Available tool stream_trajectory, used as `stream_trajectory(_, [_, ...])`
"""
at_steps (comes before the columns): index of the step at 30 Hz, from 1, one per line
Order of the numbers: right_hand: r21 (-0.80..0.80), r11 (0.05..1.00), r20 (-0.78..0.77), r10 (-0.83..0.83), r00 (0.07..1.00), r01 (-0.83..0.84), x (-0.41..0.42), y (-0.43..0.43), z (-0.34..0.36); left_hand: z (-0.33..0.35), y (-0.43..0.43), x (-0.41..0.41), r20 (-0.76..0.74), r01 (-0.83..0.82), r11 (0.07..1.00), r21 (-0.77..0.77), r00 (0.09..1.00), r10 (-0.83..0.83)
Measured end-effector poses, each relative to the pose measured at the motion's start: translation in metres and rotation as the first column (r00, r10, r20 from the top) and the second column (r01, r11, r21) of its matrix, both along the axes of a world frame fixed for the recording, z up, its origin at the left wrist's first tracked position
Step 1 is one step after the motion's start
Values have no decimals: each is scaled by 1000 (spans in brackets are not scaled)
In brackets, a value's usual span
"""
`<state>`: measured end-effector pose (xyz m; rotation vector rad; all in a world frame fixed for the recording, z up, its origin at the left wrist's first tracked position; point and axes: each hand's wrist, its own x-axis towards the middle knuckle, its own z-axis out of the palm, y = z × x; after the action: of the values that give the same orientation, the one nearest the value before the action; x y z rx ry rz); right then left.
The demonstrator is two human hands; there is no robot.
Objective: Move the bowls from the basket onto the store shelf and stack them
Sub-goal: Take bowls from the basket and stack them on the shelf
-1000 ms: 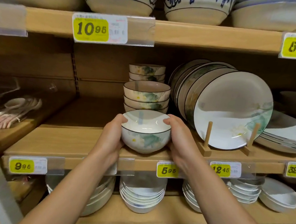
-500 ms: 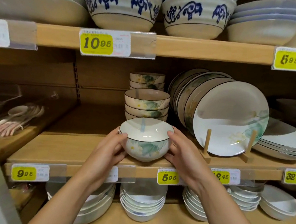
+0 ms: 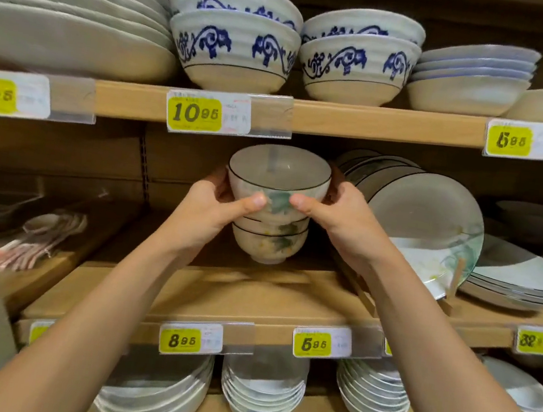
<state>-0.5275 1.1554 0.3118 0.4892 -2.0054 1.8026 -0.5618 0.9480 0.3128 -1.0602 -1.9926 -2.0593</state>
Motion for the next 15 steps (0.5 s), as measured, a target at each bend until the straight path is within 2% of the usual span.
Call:
stream_trajectory(2, [105,991,-25,-76,997,78,-13,-1,4,4,3,-9,-12,-24,1000,-14,1000,24])
stream_trajectory(3, [110,987,-12,-120,993,121,-19,-1,5,6,5,-15,-3,-42,999,-9,999,42])
stream_trajectory(5, [62,984,17,-170,985,168,-32,-3,5,8,9,-27,12,-65,998,-6,998,65])
stream_trajectory(11, [-59,980,-57,-192,980,189,-70,-7,2,7,23,-72,69,-86,996,26,994,84])
stream_trajectory(15, [-70,973,-30,-221,975,218,-87,-6,1,0,26,-90,88,-39,998,54,996,34])
